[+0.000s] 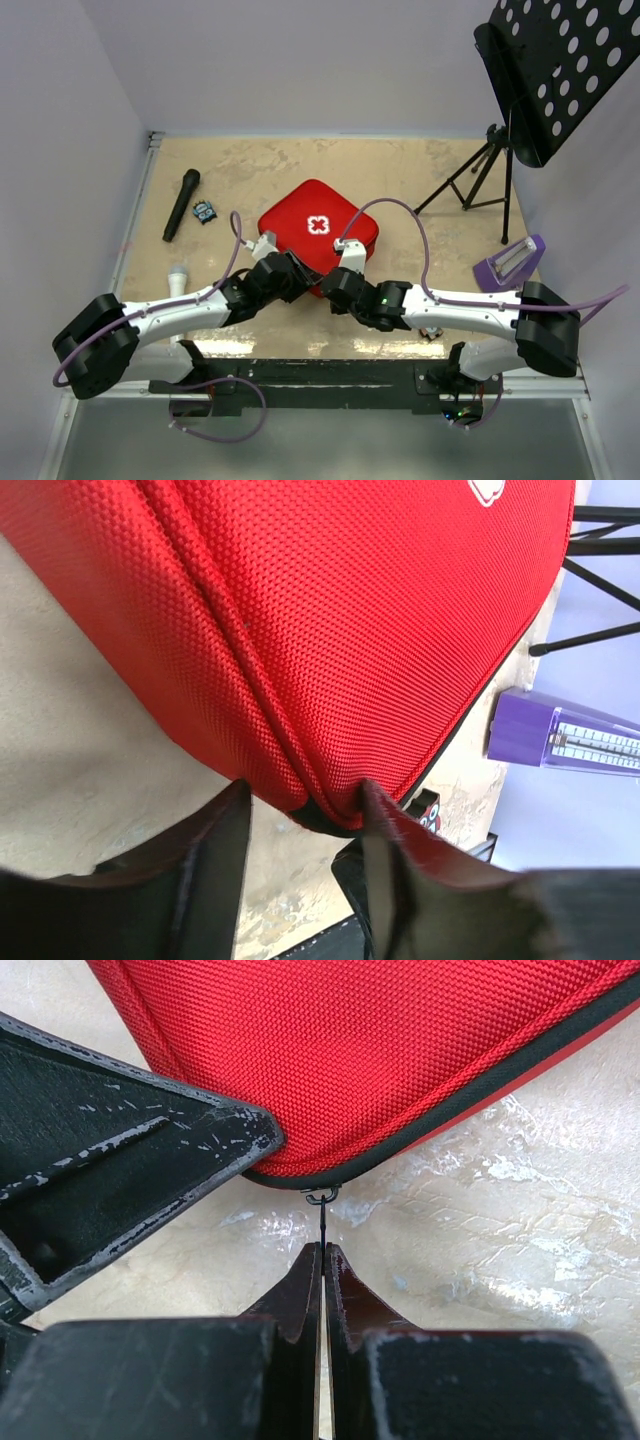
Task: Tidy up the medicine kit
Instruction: Zip the medicine box at the center of the board.
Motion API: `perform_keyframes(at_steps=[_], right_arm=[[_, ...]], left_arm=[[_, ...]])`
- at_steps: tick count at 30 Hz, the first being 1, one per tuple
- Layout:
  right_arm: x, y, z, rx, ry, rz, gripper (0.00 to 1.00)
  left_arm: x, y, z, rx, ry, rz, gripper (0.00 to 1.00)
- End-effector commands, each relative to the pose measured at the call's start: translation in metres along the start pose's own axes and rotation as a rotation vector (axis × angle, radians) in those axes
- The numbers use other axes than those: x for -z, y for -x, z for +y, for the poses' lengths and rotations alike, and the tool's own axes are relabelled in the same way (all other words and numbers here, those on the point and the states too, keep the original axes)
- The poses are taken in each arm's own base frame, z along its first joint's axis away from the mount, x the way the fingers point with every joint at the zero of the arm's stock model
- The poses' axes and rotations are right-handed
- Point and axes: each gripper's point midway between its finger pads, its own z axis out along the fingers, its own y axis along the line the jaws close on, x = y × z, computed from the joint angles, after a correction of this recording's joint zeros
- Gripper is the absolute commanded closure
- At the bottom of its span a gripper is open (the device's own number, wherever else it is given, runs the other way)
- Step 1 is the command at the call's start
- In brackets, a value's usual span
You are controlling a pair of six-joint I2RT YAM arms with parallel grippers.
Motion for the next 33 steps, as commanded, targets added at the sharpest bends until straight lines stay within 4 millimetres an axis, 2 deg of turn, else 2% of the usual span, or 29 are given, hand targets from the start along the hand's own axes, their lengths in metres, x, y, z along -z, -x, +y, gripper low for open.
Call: perform_keyframes(at_steps=[1,5,11,18,19,26,33], right_arm=[[0.001,0.005,0.006,0.013,0.018,-0.019,1.00],[0.000,0.005,0.004,0.024,0.006,-0.017,1.00],[-0.003,0.007,0.002,0.038,-0.035,-0.018,1.00],[-0.001,0.010,-0.003,0.034,-0.070,-0.019,1.00],[0.000,0.009,-0.005,0.033,-0.079,-0.018,1.00],[0.005,0.008,-0.013,0.015,-0.100,-0.011,1.00],[0.014,0.007,-0.037,-0.018,-0.177,-0.019,1.00]], left_arm=[[-0.001,0.016,0.006,-0.020,0.032,-0.069,0.60],[-0.001,0.022,0.012,-0.044,0.046,-0.077,0.80],[0.003,0.032,0.025,-0.068,0.063,-0.085,1.00],[0.010,0.060,0.036,-0.077,0.069,-0.140,1.00],[0.013,0.064,0.047,-0.080,0.112,-0.144,1.00],[0.019,0.083,0.066,-0.122,0.186,-0.180,1.00],[0.026,0.101,0.093,-0.158,0.270,-0.183,1.00]])
